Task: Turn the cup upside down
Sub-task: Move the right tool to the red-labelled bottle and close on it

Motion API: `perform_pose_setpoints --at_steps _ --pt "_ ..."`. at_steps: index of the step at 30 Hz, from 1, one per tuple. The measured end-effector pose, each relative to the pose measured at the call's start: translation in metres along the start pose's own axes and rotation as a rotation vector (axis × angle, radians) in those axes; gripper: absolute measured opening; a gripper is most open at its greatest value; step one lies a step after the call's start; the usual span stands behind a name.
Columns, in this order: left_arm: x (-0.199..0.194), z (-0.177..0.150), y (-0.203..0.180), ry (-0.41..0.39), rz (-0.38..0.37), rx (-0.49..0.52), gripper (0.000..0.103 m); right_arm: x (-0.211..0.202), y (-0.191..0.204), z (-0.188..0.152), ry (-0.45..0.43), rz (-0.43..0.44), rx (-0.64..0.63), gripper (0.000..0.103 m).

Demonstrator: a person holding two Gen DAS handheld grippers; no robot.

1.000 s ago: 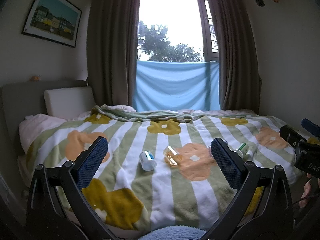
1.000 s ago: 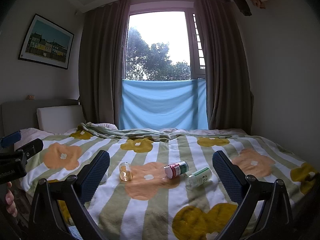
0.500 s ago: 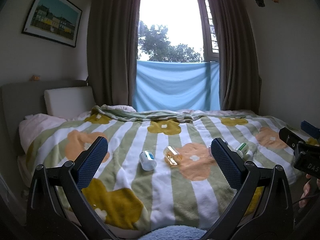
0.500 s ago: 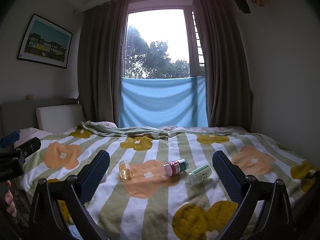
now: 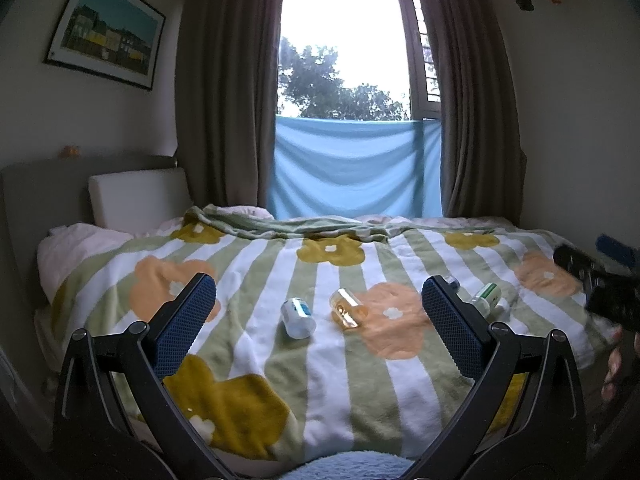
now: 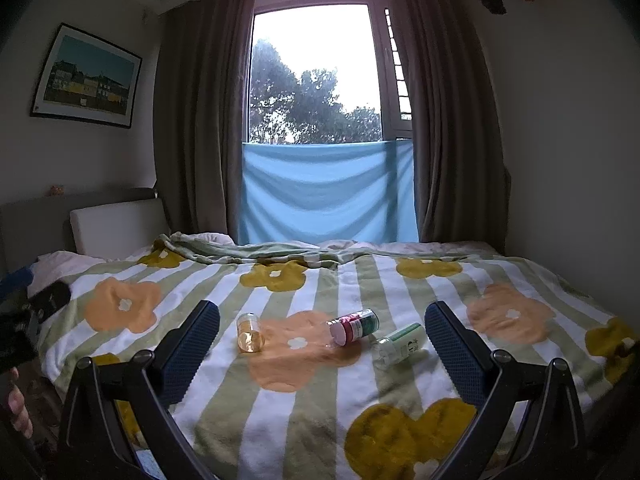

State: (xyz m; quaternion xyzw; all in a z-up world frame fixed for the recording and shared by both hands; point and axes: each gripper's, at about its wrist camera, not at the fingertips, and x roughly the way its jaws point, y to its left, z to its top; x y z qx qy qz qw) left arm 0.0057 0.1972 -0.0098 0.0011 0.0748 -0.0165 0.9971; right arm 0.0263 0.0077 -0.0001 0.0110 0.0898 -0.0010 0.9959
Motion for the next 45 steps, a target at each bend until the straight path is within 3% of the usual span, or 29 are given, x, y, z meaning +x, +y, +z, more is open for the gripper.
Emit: perform_pose_setpoints --at_steps 9,15,20,24,28,32,37,45 --pt "0.016 0.000 0.010 0.031 0.017 -0.011 0.103 0.088 -0.017 0.037 0.120 0.063 0.005 0.103" --pt "0.034 -0.005 0.022 0.068 0.037 -0.032 0.103 0.207 -0.037 0.049 0.378 0.127 0.089 0.103" --pt "0.051 -0.011 0.033 0.097 0.058 -0.043 0.103 0.318 -0.051 0.023 0.661 0.110 0.187 0.103" --pt "0.067 -0.018 0.042 0.127 0.071 -0.049 0.103 0.382 -0.059 -0.009 0.812 0.024 0.195 0.103" --pt "0.089 -0.029 0.049 0.171 0.077 -0.053 0.103 0.425 -0.070 -0.040 0.919 -0.001 0.273 0.100" --pt "0.112 -0.041 0.055 0.225 0.075 -0.066 0.103 0.447 -0.082 -0.068 0.980 -0.030 0.387 0.094" --pt "0.131 -0.056 0.060 0.275 0.068 -0.078 0.103 0.460 -0.089 -0.085 1.006 -0.063 0.415 0.077" --pt "0.139 -0.066 0.062 0.308 0.053 -0.096 0.103 0.465 -0.088 -0.091 1.002 -0.008 0.411 0.071"
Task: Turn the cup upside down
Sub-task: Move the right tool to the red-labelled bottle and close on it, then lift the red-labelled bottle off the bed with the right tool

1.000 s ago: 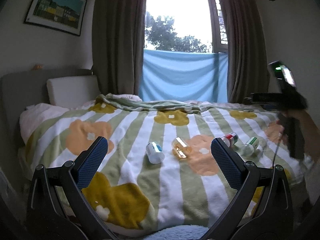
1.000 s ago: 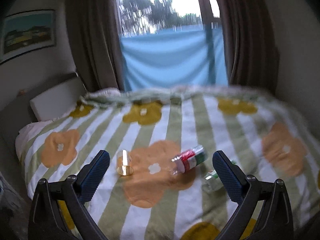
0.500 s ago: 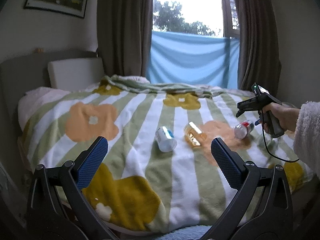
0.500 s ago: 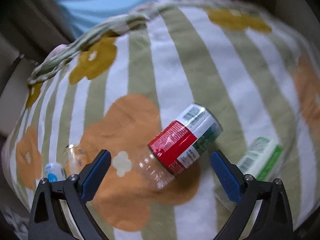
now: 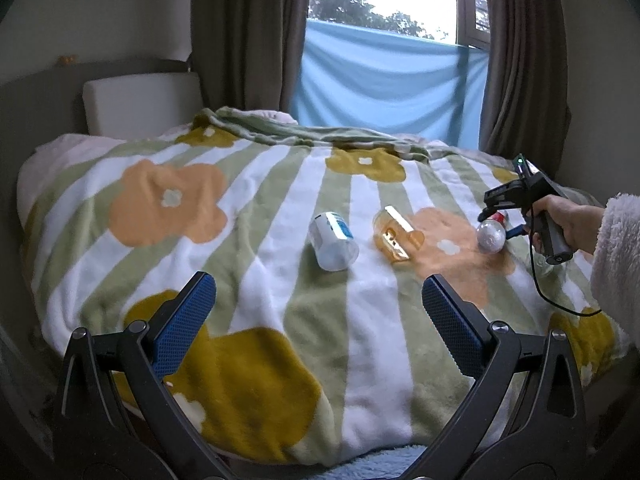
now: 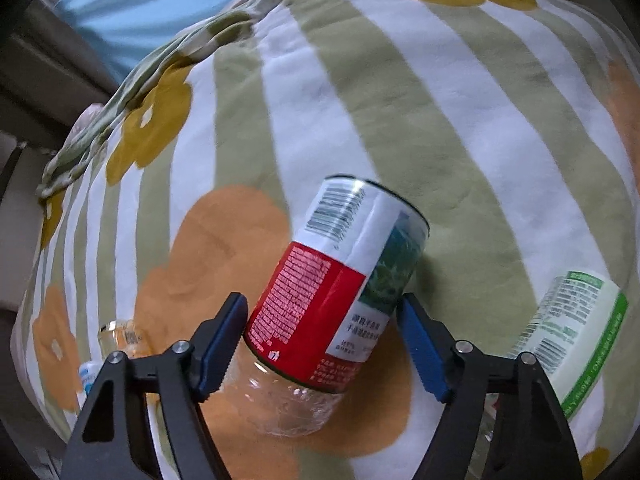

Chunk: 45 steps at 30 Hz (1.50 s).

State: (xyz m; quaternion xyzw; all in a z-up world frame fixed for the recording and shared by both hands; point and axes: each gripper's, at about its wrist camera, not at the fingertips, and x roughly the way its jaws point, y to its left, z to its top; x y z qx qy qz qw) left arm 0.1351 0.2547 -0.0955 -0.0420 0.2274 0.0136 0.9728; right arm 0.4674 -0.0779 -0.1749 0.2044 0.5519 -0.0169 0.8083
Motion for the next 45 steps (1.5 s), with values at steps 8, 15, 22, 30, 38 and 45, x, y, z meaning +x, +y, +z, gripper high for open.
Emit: perform_pose_setpoints --at_steps 8,15,22,30,38,45 --pt "-0.007 0.002 -0.002 -0.009 -0.005 0.009 0.103 0.003 0.040 -0.009 -0.010 -0.005 -0.191 0.064" --pt "-0.025 0.007 -0.001 -0.041 -0.011 0.009 0.103 -0.050 0.078 -0.034 -0.037 0.019 -0.430 0.064" --pt "-0.036 0.009 -0.005 -0.049 -0.046 0.007 0.103 -0.101 0.109 -0.112 0.033 0.020 -0.830 0.064" --pt "-0.045 0.007 -0.010 -0.051 -0.053 0.049 0.103 -0.075 0.110 -0.198 0.191 0.016 -1.075 0.064" --pt "-0.046 0.002 -0.010 -0.035 -0.055 0.103 0.103 -0.026 0.102 -0.211 0.246 -0.059 -1.138 0.064" --pt "-0.039 0.001 -0.010 -0.016 -0.048 0.111 0.103 -0.016 0.102 -0.212 0.262 -0.061 -1.163 0.065"
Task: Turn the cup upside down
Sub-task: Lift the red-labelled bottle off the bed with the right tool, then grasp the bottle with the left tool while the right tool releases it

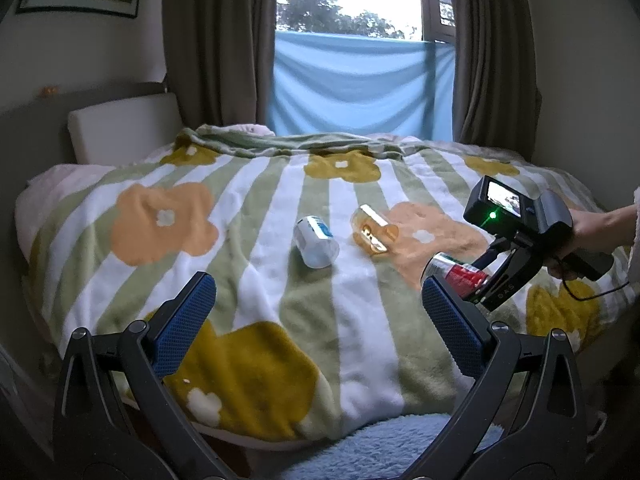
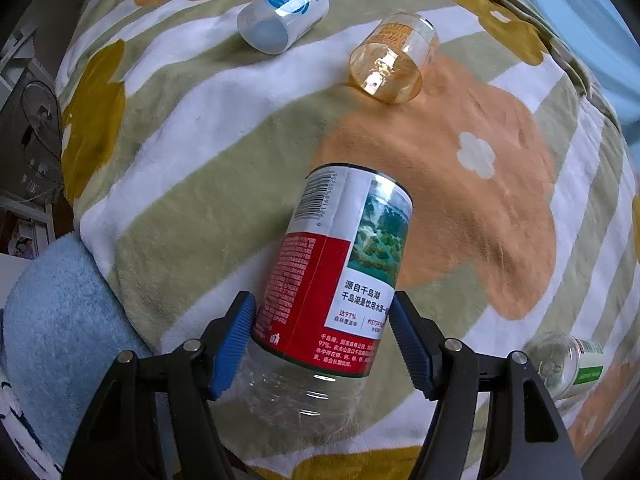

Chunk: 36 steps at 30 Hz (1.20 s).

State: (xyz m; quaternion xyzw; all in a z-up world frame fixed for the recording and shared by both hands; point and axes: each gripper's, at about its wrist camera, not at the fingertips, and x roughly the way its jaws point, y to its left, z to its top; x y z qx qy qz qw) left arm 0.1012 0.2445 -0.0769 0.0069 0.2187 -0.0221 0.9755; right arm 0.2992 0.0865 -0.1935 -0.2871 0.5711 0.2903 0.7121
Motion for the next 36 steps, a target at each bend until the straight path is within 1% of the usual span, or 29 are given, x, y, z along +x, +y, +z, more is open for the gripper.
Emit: perform_pose_setpoints --at_steps 3,5,6,7,9,10,11,12,13,15,16,17,18,19,21,22,23,26,27,28,29,30,31,32,34,35,36 --pt "0.002 0.002 -0.003 0.004 0.012 0.031 0.103 -0.001 0.002 -0.001 -0.003 0.001 -0.003 0.067" --pt "0.003 0.007 -0.003 0.000 0.012 0.074 0.103 -0.004 -0.001 -0.003 -0.013 0.021 0.015 0.078" --pt "0.004 0.010 -0.004 -0.005 0.015 0.108 0.103 -0.007 -0.002 -0.005 -0.022 0.041 0.033 0.094" --pt "0.005 0.014 -0.005 -0.011 0.015 0.148 0.103 -0.011 -0.005 -0.009 -0.034 0.064 0.056 0.101" --pt "0.008 0.024 -0.009 -0.031 -0.002 0.247 0.103 -0.029 -0.013 -0.020 -0.099 0.118 0.119 0.103" --pt "0.013 0.029 -0.015 -0.042 -0.021 0.319 0.103 -0.037 -0.016 -0.024 -0.125 0.133 0.142 0.103" --pt "0.018 0.034 -0.022 -0.051 -0.048 0.403 0.103 -0.052 -0.019 -0.032 -0.172 0.149 0.176 0.103" --pt "0.025 0.038 -0.031 -0.058 -0.076 0.505 0.103 -0.073 -0.022 -0.044 -0.257 0.182 0.218 0.103" --pt "0.034 0.041 -0.043 -0.063 -0.107 0.609 0.103 -0.087 -0.022 -0.053 -0.313 0.212 0.246 0.103" --pt "0.048 0.043 -0.064 -0.053 -0.189 0.774 0.103 -0.125 -0.023 -0.082 -0.456 0.286 0.325 0.103" --pt "0.057 0.039 -0.080 -0.040 -0.242 0.889 0.103 -0.136 -0.019 -0.091 -0.497 0.300 0.347 0.103" --pt "0.065 0.033 -0.095 -0.032 -0.276 0.998 0.103 -0.149 -0.016 -0.107 -0.544 0.307 0.371 0.103" --pt "0.075 0.021 -0.115 -0.028 -0.305 1.153 0.103 -0.159 -0.011 -0.123 -0.581 0.296 0.387 0.103" --pt "0.083 0.009 -0.130 -0.033 -0.325 1.284 0.103 -0.166 -0.008 -0.125 -0.601 0.278 0.395 0.103" --pt "0.096 -0.014 -0.157 -0.049 -0.380 1.506 0.103 -0.178 0.007 -0.147 -0.667 0.220 0.417 0.103" --pt "0.102 -0.024 -0.168 -0.061 -0.411 1.606 0.103 -0.182 0.012 -0.159 -0.695 0.199 0.428 0.103" --pt "0.106 -0.030 -0.176 -0.064 -0.431 1.671 0.103 -0.185 0.017 -0.172 -0.719 0.184 0.444 0.103" --pt "0.133 -0.052 -0.198 -0.041 -0.502 1.900 0.103 -0.185 0.027 -0.211 -0.779 0.134 0.508 0.103" --pt "0.141 -0.058 -0.201 -0.037 -0.518 1.957 0.102 -0.182 0.029 -0.224 -0.801 0.124 0.535 0.103" --pt "0.148 -0.063 -0.204 -0.038 -0.530 2.005 0.097 -0.181 0.029 -0.236 -0.816 0.131 0.554 0.103" --pt "0.154 -0.066 -0.208 -0.034 -0.537 2.040 0.093 -0.176 0.028 -0.248 -0.833 0.156 0.580 0.103" --pt "0.160 -0.068 -0.212 -0.030 -0.545 2.071 0.092 -0.173 0.026 -0.257 -0.846 0.175 0.600 0.103" --pt "0.166 -0.068 -0.216 -0.020 -0.558 2.096 0.088 -0.166 0.024 -0.266 -0.861 0.199 0.632 0.103" --pt "0.171 -0.068 -0.219 -0.007 -0.573 2.112 0.083 -0.162 0.022 -0.272 -0.868 0.219 0.654 0.103" --pt "0.180 -0.070 -0.226 0.028 -0.599 2.141 0.079 -0.152 0.018 -0.280 -0.879 0.257 0.687 0.103" --pt "0.184 -0.071 -0.228 0.045 -0.612 2.160 0.074 -0.146 0.015 -0.281 -0.881 0.276 0.700 0.103" --pt "0.186 -0.075 -0.230 0.055 -0.615 2.181 0.071 -0.140 0.013 -0.280 -0.883 0.296 0.709 0.103"
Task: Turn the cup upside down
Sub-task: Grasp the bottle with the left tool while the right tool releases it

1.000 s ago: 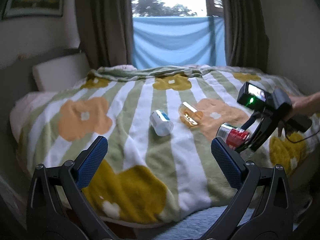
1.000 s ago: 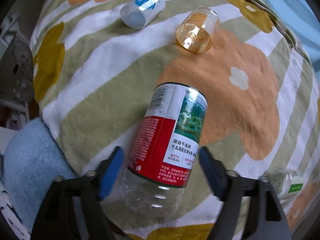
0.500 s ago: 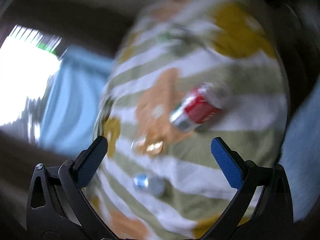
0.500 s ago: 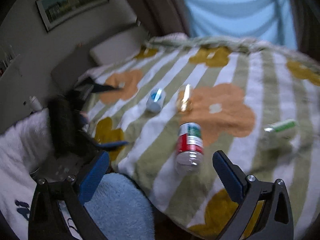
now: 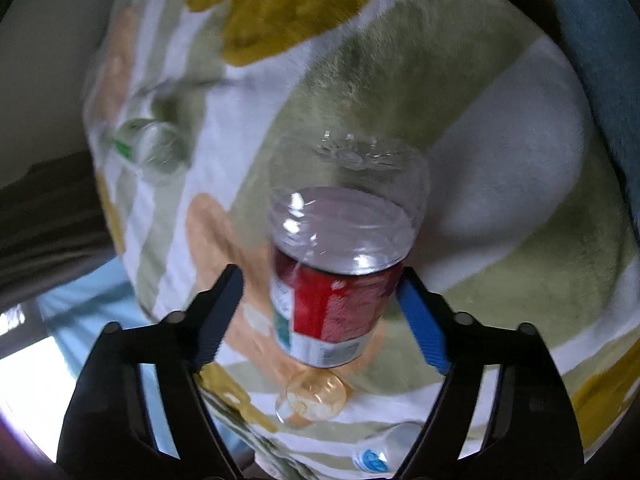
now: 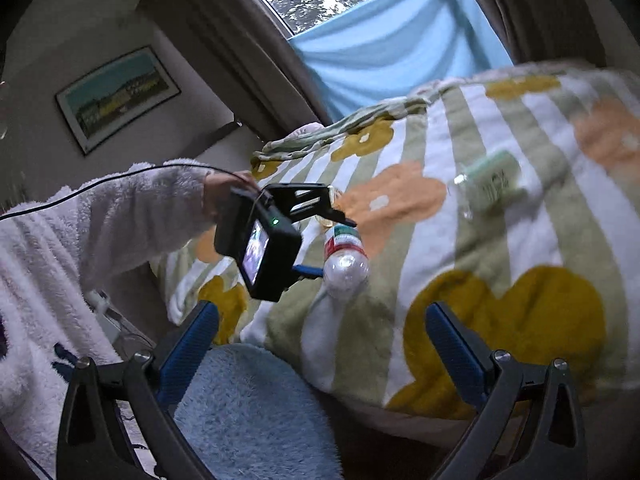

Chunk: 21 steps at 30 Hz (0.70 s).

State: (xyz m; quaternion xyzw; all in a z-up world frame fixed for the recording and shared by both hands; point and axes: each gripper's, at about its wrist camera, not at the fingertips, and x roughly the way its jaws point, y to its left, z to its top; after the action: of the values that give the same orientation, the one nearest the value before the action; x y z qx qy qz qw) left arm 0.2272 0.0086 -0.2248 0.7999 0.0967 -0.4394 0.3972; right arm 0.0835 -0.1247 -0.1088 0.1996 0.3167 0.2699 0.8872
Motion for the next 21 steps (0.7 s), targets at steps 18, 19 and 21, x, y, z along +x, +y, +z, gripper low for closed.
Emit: perform_pose_setpoints --at_steps 18,19,21 --pt "0.017 -0.028 0.074 0.160 -0.596 -0.731 0.060 0.010 -0.027 -0.010 -0.045 0.162 0.111 0.103" --pt "0.018 -0.032 0.078 0.148 -0.635 -0.798 0.060 0.009 -0.025 -0.011 -0.045 0.165 0.110 0.103" --pt "0.024 -0.044 0.084 0.117 -0.713 -0.959 0.060 0.008 -0.024 -0.013 -0.048 0.175 0.110 0.103"
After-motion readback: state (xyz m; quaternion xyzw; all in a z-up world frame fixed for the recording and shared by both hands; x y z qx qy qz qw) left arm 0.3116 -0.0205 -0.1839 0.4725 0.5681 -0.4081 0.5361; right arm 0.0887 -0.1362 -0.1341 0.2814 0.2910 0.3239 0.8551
